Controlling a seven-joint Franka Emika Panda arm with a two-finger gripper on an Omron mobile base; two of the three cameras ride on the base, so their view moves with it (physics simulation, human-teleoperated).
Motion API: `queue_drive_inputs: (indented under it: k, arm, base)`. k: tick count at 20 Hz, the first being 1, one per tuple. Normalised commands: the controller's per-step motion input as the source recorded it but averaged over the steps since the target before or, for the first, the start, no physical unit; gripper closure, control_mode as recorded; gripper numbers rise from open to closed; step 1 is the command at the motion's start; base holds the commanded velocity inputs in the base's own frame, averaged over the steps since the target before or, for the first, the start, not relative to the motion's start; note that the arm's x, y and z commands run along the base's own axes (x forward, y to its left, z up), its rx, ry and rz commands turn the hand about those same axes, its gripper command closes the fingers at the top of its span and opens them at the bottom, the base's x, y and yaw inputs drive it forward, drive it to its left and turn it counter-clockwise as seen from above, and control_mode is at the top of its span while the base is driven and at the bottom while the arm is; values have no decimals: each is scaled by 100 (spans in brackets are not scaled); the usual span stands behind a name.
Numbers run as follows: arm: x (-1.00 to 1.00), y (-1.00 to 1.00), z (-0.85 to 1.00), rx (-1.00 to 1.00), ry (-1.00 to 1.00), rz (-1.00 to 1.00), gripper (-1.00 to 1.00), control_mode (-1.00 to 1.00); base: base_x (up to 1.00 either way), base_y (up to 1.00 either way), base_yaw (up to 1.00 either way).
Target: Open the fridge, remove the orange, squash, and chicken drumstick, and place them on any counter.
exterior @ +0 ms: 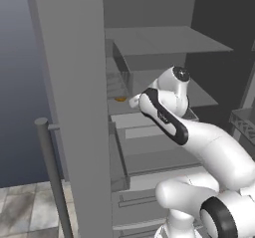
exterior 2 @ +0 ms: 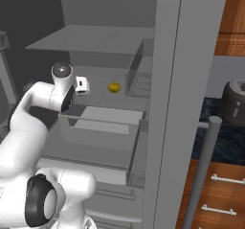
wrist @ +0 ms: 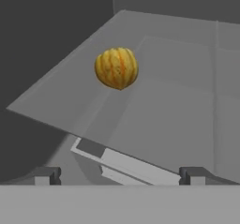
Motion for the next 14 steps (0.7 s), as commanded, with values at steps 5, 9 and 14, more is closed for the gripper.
queue_drive_inputs:
  k: [5,9,14]
  arm:
    - [31,32,0,0,12,0,-100,-100]
    - [31,25,0,0,3,0,-100,-100]
    - [29,15,-2,0,0,0,-100,-100]
  base:
    - [0,0,0]
    - [0,0,0]
    - [0,0,0]
